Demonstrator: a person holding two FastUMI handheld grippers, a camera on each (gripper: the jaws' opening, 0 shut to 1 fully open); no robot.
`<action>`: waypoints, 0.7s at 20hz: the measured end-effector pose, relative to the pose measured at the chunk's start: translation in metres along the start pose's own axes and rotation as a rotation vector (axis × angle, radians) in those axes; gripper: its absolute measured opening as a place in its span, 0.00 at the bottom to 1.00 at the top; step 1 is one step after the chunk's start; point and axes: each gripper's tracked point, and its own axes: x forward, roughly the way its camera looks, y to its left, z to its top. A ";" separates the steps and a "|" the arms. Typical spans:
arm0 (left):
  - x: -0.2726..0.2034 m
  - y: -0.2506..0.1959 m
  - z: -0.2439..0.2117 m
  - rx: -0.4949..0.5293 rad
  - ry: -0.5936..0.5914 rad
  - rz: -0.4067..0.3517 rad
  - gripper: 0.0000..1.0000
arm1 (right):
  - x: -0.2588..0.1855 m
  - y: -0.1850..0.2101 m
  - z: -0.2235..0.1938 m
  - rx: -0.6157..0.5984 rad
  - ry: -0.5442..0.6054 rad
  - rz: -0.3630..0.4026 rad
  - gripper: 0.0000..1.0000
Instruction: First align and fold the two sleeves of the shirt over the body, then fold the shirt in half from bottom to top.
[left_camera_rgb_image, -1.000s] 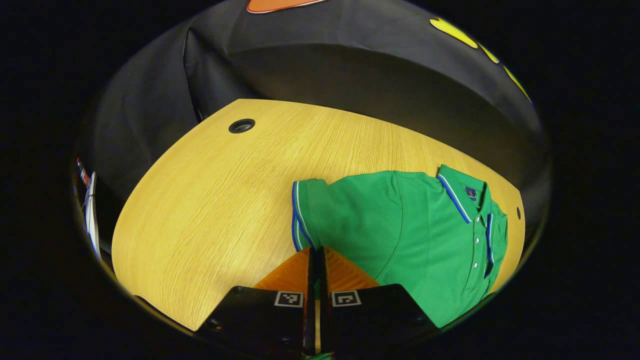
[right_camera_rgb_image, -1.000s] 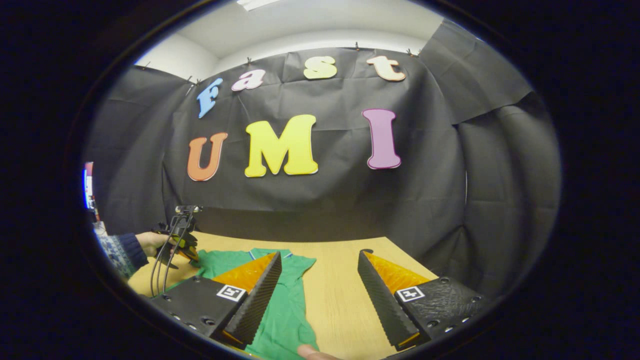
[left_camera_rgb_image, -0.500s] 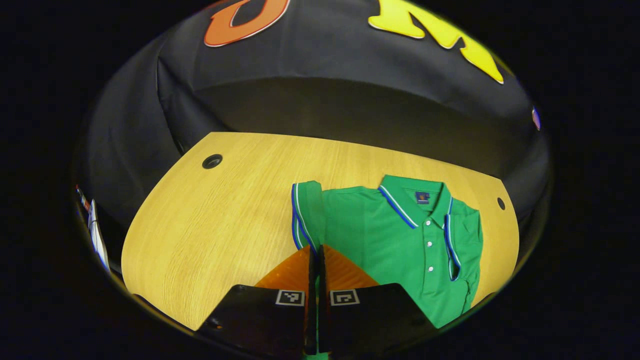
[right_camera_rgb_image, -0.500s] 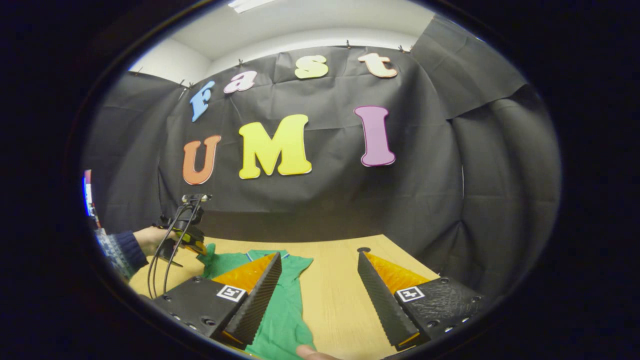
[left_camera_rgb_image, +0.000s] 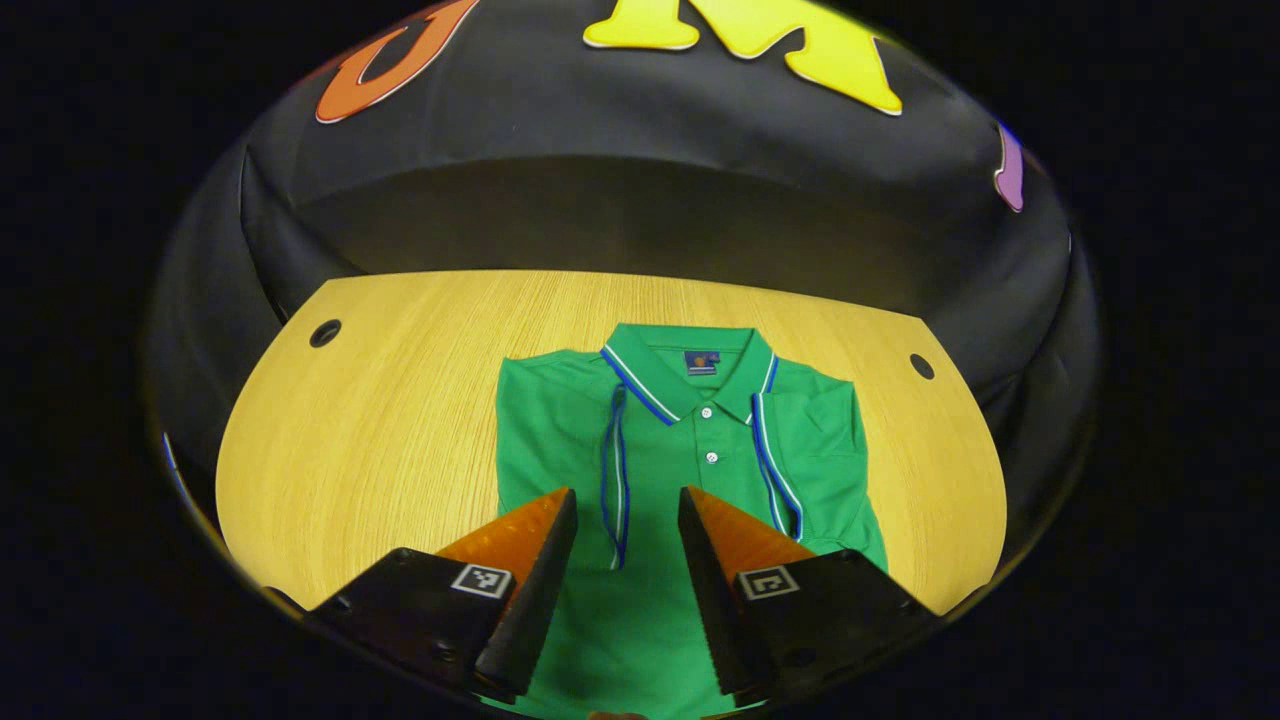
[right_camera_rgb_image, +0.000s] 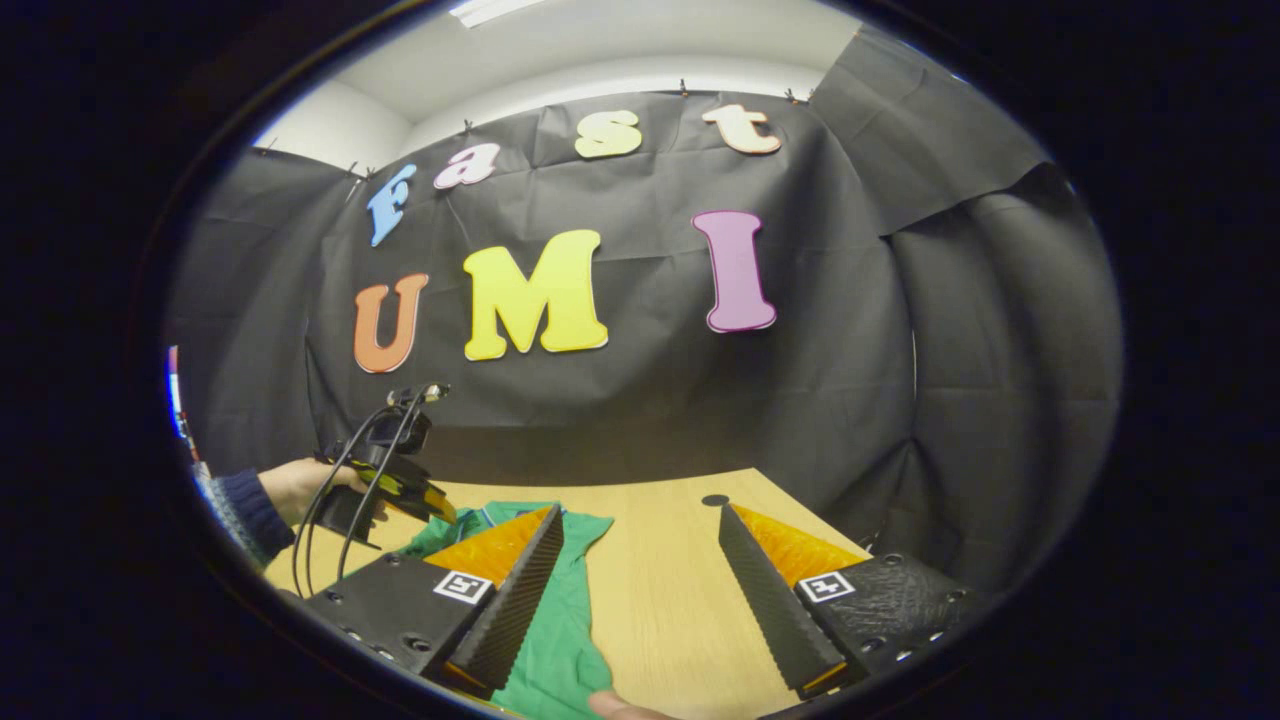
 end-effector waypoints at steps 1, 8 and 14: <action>-0.010 0.001 0.003 0.024 -0.026 0.024 0.73 | -0.002 0.001 0.000 0.000 0.006 0.001 0.92; -0.125 -0.004 0.021 0.204 -0.298 0.099 0.86 | -0.024 0.018 0.013 -0.025 -0.001 0.041 0.92; -0.229 0.005 -0.013 0.200 -0.510 0.131 0.98 | -0.059 0.046 0.020 -0.081 -0.001 0.085 0.92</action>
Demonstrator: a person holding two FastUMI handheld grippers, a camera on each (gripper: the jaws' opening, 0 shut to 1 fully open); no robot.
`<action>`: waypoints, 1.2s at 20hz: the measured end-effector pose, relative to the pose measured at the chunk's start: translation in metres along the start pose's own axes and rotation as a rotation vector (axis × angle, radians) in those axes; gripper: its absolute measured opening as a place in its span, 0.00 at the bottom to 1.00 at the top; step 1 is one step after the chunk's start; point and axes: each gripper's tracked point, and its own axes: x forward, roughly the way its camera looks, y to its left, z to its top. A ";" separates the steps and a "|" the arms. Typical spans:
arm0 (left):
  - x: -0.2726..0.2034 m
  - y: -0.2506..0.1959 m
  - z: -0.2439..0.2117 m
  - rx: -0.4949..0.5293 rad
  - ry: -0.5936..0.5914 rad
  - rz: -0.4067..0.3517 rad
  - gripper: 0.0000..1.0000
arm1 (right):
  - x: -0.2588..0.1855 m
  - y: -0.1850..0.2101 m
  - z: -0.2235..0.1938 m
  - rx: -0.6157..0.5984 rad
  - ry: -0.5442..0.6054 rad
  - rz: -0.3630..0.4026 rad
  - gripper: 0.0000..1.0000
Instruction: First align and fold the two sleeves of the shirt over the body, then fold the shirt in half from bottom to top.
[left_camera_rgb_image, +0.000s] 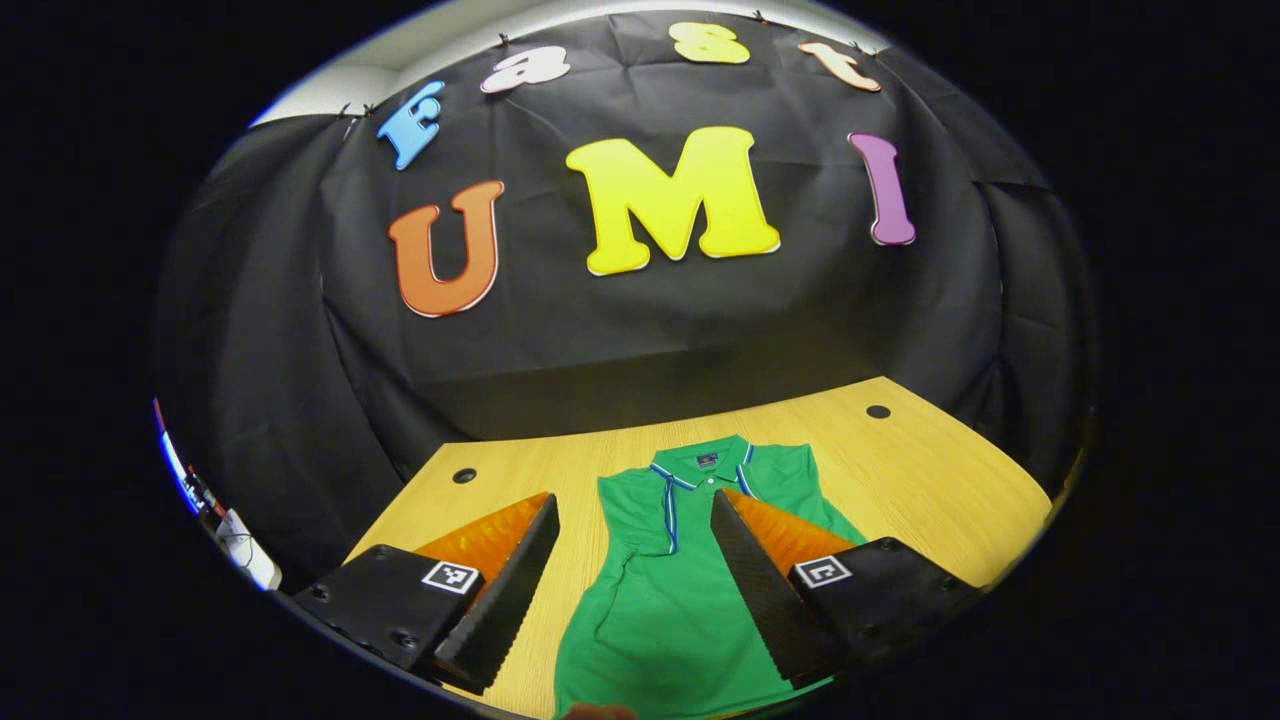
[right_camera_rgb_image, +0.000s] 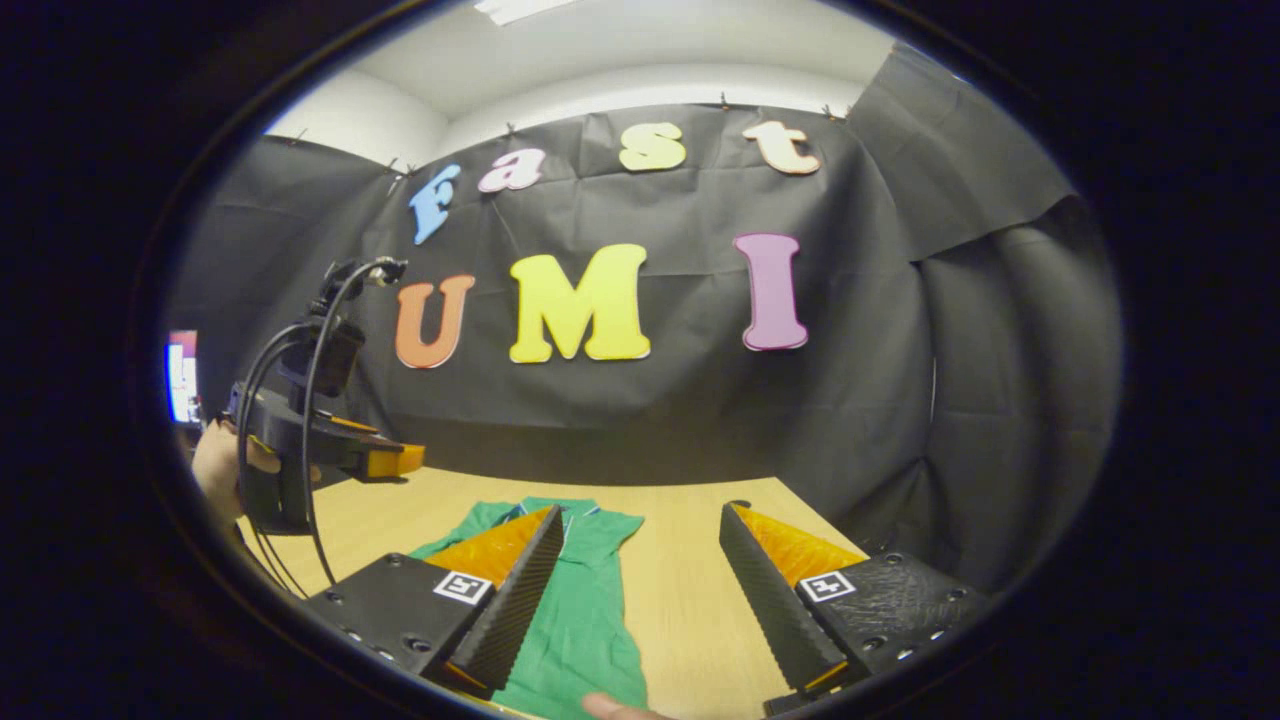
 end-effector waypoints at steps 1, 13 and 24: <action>-0.017 0.002 -0.006 -0.012 -0.014 -0.004 0.98 | -0.008 0.004 -0.001 0.002 0.003 0.004 0.95; -0.108 0.030 -0.176 -0.168 0.088 -0.027 0.99 | -0.042 0.015 -0.098 -0.130 0.172 0.018 0.95; -0.099 0.029 -0.281 -0.193 0.288 -0.027 0.97 | -0.046 0.001 -0.249 -0.118 0.452 -0.019 0.99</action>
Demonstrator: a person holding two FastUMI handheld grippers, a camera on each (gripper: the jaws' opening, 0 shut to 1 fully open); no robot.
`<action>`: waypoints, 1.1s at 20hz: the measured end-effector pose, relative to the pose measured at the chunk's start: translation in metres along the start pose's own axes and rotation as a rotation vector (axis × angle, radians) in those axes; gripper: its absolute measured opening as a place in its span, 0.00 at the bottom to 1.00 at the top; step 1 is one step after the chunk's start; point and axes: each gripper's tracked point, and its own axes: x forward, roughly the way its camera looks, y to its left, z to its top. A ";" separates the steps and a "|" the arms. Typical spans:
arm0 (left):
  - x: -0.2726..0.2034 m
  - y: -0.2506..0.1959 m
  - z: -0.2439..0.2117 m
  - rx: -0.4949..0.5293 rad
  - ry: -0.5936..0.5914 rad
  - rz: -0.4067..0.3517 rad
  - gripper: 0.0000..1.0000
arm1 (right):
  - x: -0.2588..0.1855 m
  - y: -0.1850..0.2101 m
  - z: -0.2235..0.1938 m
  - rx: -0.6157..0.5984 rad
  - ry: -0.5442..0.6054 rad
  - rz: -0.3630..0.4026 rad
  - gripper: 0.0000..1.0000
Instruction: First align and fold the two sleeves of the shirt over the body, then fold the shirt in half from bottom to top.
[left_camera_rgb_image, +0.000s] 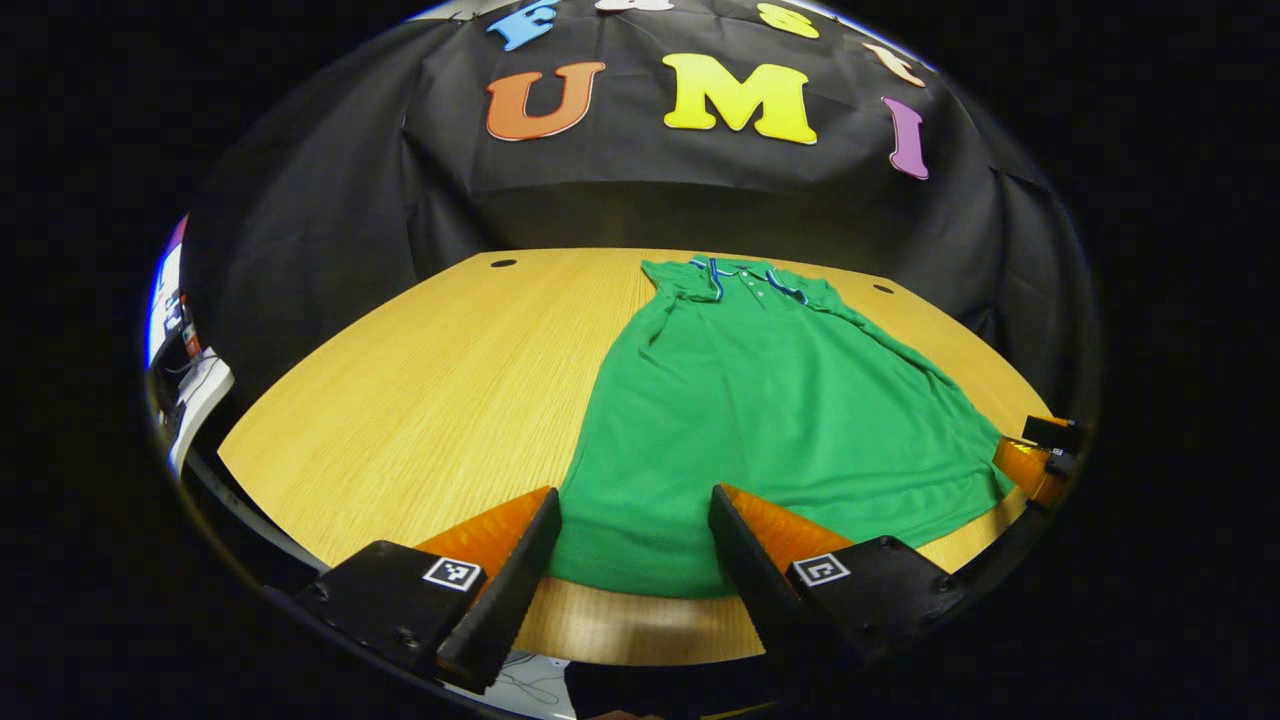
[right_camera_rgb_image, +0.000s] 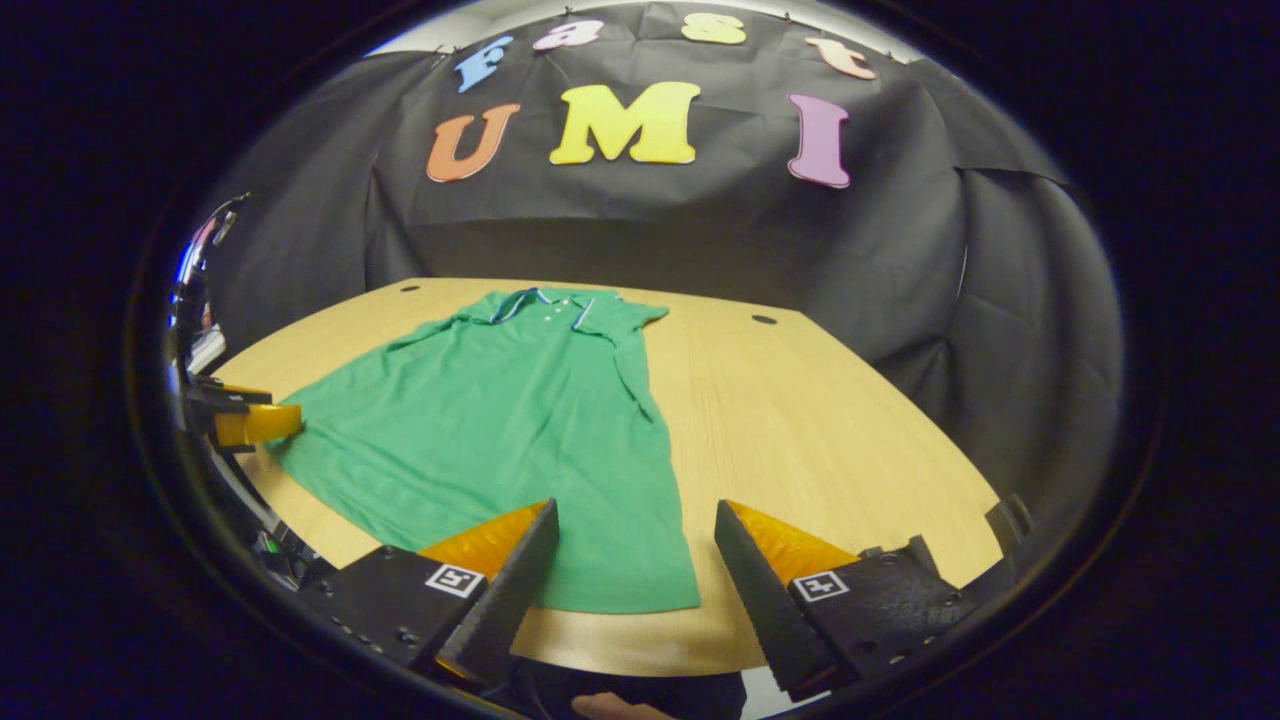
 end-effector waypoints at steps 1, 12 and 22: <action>0.000 0.000 0.000 -0.008 0.002 -0.001 0.97 | 0.002 -0.002 -0.005 0.010 0.010 -0.003 0.96; 0.004 0.029 0.004 -0.001 0.006 0.050 0.96 | 0.010 -0.003 -0.010 0.088 0.037 0.041 0.97; 0.023 0.026 0.009 0.016 -0.091 -0.001 0.98 | 0.012 -0.002 -0.012 0.093 0.041 0.028 0.99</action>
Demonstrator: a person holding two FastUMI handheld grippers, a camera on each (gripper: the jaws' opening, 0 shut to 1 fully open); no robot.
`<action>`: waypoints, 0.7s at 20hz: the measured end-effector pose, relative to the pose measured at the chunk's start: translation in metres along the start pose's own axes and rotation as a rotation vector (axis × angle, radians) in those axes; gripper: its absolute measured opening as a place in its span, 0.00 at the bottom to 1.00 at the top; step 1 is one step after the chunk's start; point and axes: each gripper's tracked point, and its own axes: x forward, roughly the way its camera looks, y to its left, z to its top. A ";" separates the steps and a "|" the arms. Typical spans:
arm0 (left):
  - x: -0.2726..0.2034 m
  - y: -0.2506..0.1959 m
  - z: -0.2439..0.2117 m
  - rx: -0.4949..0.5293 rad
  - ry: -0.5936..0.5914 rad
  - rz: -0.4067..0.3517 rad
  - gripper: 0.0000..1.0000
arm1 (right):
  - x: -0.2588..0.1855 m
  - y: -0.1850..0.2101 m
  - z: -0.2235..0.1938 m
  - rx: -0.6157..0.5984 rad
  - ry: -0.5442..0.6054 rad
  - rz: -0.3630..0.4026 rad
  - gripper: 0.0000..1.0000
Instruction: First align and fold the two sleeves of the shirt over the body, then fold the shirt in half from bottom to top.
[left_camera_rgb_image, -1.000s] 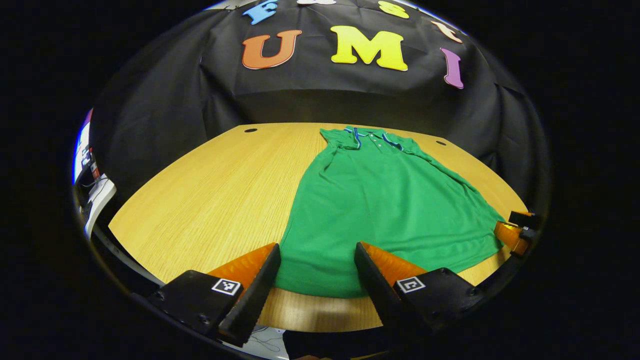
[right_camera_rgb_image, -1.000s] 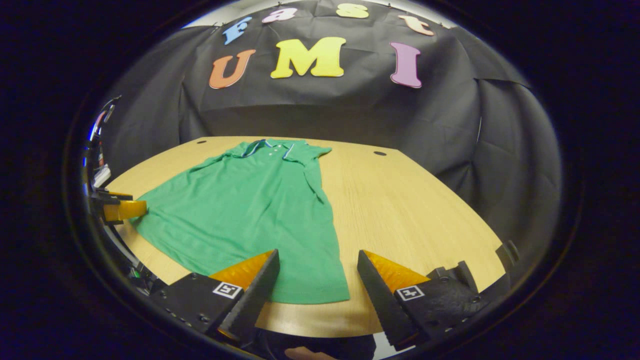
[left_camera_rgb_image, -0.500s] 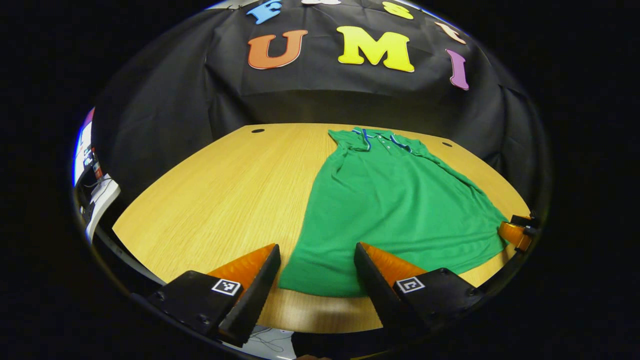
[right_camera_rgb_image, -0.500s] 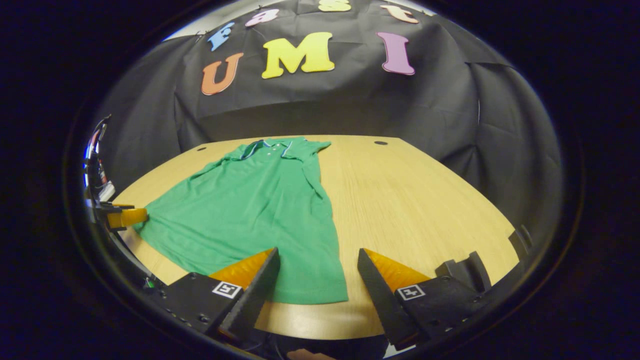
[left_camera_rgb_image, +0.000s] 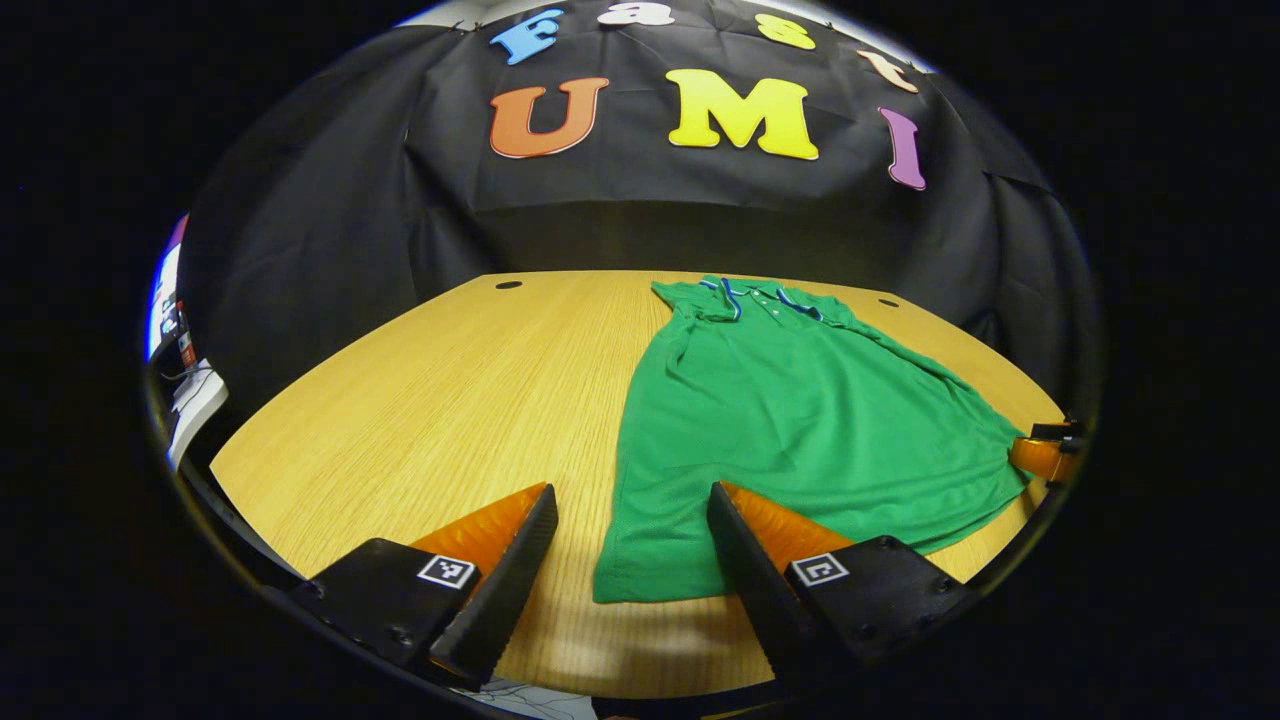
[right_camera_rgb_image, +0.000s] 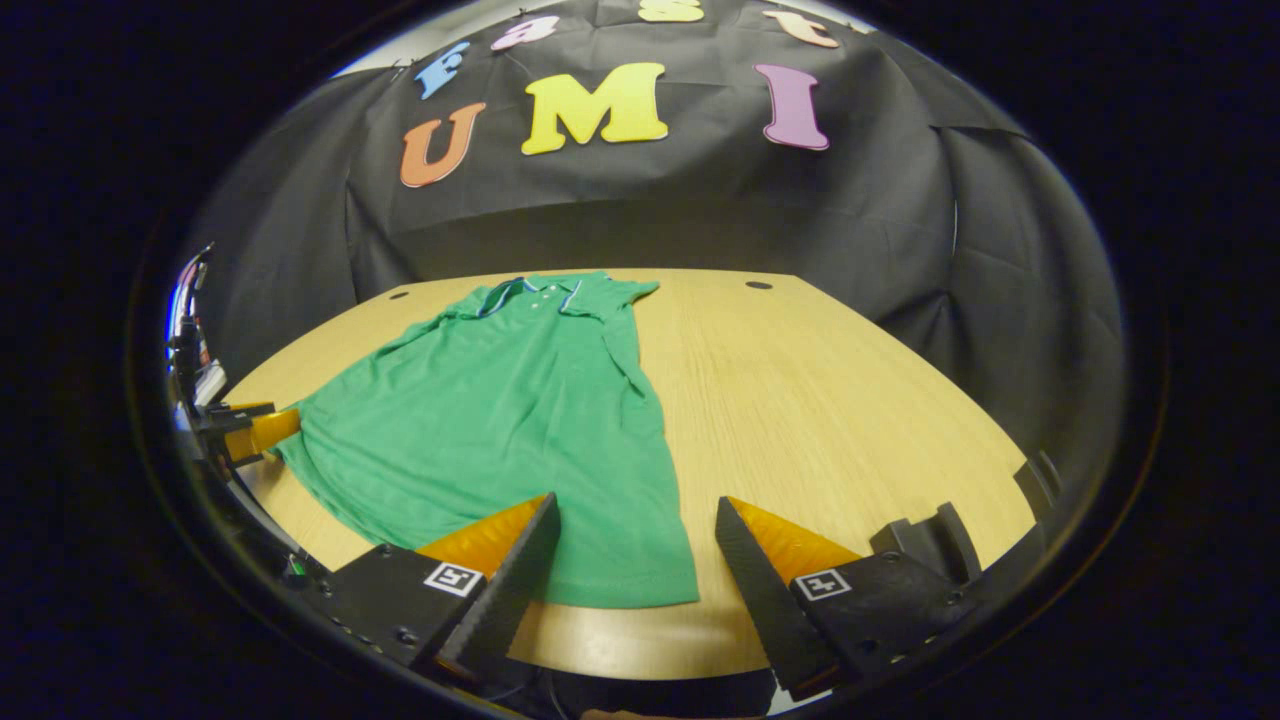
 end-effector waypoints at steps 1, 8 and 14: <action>-0.001 0.000 -0.001 0.001 0.012 0.005 0.98 | 0.000 0.000 0.000 0.000 0.000 0.002 0.97; -0.015 -0.010 -0.007 0.001 0.078 0.005 0.67 | 0.001 0.002 -0.001 -0.003 -0.002 0.016 0.96; -0.016 -0.020 -0.007 0.017 0.088 -0.007 0.23 | 0.003 0.021 -0.003 -0.006 0.015 0.077 0.66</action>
